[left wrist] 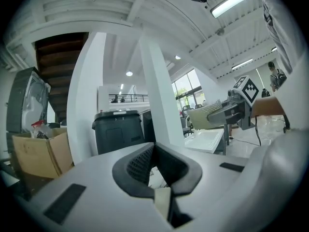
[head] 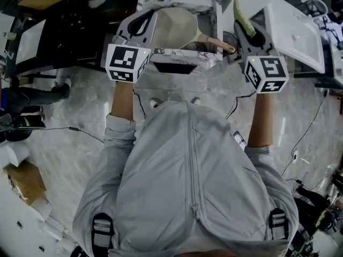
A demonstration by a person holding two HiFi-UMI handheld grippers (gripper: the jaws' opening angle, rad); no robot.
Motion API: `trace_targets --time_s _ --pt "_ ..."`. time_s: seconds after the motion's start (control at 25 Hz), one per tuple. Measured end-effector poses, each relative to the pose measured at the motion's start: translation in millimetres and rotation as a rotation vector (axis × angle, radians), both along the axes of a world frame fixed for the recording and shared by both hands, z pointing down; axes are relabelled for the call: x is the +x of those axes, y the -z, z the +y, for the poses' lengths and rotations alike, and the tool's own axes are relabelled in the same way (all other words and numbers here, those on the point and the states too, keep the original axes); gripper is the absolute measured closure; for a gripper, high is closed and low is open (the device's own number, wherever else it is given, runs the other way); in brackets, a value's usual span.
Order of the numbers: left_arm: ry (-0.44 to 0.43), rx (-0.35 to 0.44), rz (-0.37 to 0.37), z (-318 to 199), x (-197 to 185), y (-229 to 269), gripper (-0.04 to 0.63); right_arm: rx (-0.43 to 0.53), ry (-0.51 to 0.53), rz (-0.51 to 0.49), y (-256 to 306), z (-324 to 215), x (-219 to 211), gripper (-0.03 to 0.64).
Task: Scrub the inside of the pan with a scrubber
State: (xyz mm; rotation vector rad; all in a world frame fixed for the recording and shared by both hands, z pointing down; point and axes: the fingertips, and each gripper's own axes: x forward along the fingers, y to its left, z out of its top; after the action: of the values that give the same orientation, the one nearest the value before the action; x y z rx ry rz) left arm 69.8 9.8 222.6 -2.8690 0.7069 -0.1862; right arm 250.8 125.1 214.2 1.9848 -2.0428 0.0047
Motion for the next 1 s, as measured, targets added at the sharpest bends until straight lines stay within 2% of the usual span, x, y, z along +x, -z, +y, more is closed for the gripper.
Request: trace_targets --time_s 0.44,1.0 --pt "-0.032 0.111 -0.004 1.5 7.1 43.6 0.572 0.048 -0.026 0.036 18.5 -3.1 -11.2 0.531" --pt "-0.041 0.116 -0.022 -2.0 -1.7 45.3 0.572 0.04 -0.013 0.026 17.0 -10.6 -23.4 0.531"
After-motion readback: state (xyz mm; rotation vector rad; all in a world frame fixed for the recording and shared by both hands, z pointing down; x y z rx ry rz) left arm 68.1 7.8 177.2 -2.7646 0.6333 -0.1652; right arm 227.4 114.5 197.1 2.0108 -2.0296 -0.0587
